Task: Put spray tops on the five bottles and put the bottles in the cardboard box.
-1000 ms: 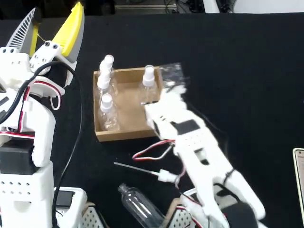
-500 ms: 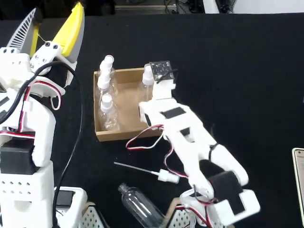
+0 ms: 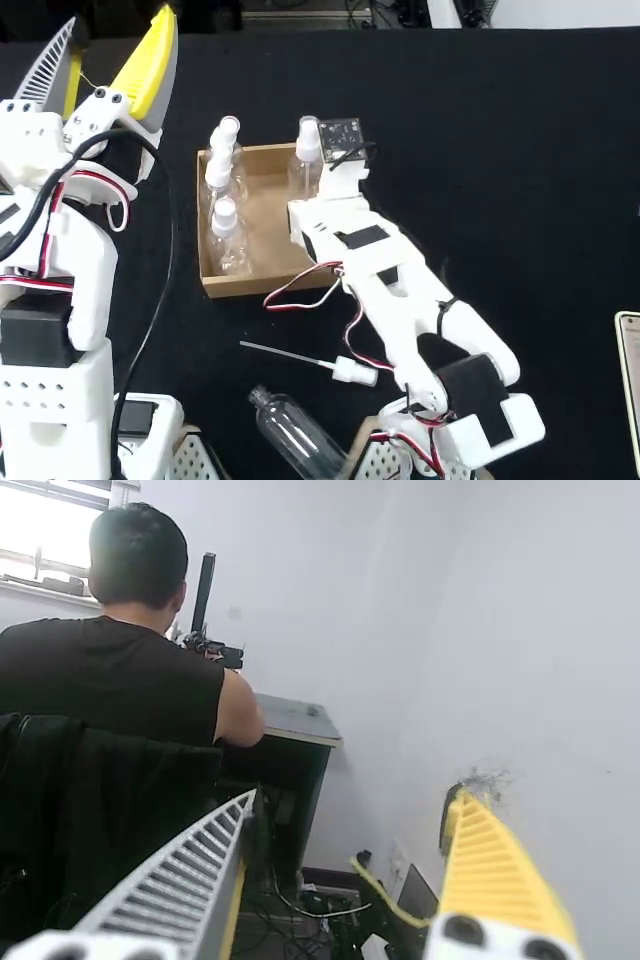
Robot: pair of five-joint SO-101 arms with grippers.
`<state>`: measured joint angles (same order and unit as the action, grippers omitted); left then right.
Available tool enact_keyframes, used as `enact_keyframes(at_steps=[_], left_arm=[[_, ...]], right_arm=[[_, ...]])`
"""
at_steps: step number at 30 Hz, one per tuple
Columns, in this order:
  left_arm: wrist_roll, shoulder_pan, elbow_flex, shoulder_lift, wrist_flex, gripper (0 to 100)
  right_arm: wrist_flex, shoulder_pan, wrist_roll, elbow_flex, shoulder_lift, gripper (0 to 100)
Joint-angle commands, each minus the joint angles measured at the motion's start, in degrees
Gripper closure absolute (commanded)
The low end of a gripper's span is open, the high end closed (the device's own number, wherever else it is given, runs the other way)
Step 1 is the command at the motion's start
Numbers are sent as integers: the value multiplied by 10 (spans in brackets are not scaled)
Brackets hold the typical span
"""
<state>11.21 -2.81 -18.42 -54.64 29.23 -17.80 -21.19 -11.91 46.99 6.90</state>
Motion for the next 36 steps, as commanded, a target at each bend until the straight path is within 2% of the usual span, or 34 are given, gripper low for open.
enact_keyframes(at_steps=[1,7,24,32,36], left_arm=[[-3,7,3,-4,-14,726],[-3,7,3,-4,-14,726],[-3,5,3,-4,-13,726],[-3,2,3,-4,-14,726],[-3,2,4,-4,-14,726]], right_arm=[[18,-2,1,-3,3,988],[53,24,-3,6,2,988],[49,25,1,-10,-15,988],[-21,25,7,44,151,985],[-172,25,108,28,262,904]])
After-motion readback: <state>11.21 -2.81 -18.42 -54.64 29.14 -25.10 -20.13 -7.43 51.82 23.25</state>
